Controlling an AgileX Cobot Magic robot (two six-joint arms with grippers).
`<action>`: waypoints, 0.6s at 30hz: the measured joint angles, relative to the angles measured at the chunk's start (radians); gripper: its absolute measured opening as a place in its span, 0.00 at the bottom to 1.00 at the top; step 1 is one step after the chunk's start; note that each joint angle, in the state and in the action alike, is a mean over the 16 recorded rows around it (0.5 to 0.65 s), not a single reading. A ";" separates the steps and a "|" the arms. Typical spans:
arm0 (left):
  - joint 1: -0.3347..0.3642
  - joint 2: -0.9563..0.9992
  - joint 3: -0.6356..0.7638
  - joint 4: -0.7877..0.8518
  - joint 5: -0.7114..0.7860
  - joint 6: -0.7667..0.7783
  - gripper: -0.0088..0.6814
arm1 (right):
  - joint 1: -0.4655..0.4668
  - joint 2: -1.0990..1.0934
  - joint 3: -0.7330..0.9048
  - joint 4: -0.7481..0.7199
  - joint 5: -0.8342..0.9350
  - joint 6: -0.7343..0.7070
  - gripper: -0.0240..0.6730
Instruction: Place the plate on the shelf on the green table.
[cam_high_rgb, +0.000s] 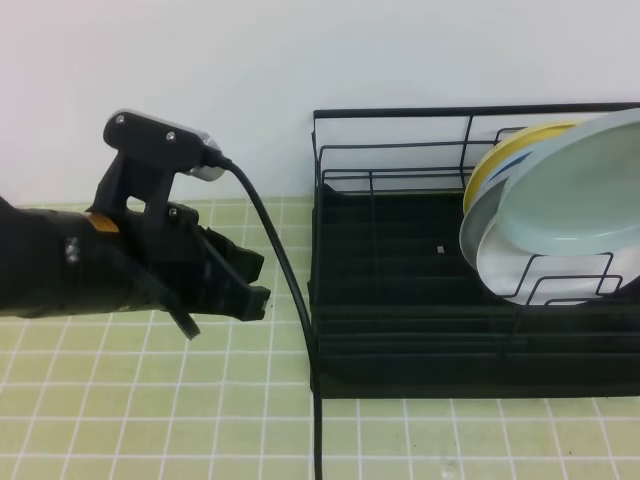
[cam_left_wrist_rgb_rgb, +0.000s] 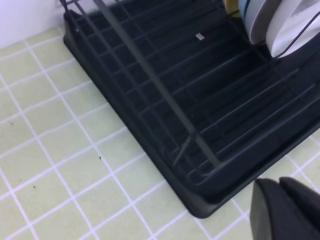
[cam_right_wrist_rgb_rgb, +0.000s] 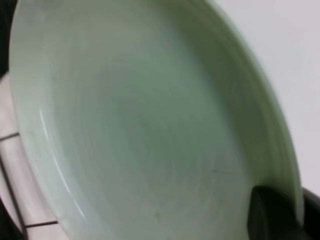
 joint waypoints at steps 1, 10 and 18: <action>0.002 0.000 0.001 0.002 -0.003 0.002 0.01 | 0.000 0.007 0.000 0.003 -0.003 -0.008 0.09; 0.040 0.000 0.001 0.006 -0.011 0.019 0.01 | 0.000 0.060 0.000 0.020 -0.032 -0.046 0.09; 0.081 0.000 0.001 -0.005 -0.011 0.027 0.01 | 0.000 0.093 0.013 0.026 -0.057 -0.094 0.09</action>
